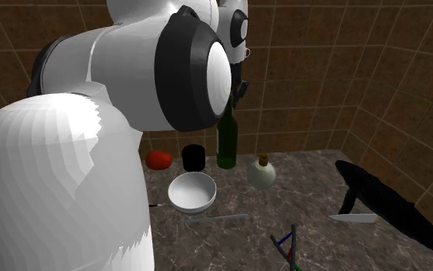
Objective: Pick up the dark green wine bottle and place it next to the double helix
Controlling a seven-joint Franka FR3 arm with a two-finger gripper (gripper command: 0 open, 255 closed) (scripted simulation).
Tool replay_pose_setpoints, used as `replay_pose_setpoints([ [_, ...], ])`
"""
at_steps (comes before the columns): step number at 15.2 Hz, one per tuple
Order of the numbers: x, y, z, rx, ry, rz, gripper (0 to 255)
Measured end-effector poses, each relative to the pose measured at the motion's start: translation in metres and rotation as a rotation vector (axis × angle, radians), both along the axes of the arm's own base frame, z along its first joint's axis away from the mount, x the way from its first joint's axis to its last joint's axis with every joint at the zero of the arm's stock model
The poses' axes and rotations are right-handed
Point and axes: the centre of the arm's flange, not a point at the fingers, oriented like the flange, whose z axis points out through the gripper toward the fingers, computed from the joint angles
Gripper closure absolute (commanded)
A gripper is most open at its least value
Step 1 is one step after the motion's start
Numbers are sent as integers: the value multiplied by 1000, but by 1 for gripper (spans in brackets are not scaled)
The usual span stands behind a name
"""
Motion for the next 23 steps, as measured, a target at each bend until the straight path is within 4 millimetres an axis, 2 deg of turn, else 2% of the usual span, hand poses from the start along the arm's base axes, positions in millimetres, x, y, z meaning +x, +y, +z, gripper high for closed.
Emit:
replay_pose_setpoints([
  [17,1,-2,88,0,0,0,255],
  [19,-12,-12,91,0,0,0,255],
  [23,-53,-39,93,0,0,-1,255],
])
